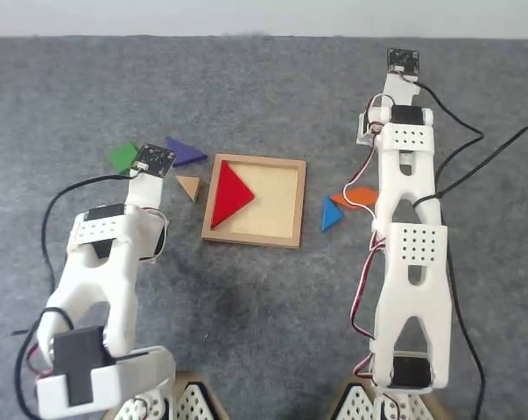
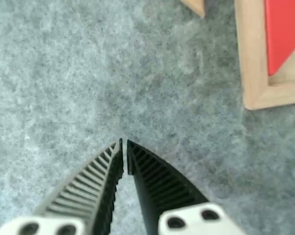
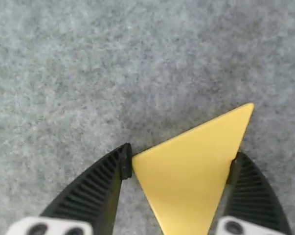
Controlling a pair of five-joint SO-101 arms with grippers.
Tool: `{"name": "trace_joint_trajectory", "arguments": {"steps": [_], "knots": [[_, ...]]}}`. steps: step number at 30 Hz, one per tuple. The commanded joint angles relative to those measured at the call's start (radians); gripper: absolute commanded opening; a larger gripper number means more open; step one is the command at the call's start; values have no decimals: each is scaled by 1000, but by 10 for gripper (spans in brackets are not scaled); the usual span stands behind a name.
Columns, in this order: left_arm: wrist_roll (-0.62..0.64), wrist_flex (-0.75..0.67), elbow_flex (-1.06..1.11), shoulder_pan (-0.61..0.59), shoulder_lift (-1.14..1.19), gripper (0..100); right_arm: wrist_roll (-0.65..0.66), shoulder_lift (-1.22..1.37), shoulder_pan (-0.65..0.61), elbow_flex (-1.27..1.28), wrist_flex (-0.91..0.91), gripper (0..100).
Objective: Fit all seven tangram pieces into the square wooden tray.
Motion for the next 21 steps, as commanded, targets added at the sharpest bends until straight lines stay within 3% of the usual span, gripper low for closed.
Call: {"name": "trace_joint_trajectory", "arguments": {"steps": [1,5,13,21], "knots": [[-11,-17,-1,-6,-51,14,54,-25,12,5,30,254],[-11,-17,-1,-6,-51,14,112,-27,1,-18,113,253],[-11,-17,-1,-6,-51,14,216,-25,-44,-305,344,252],[-11,-17,-1,-6,-51,14,370,-48,-180,-474,549,252]]}}
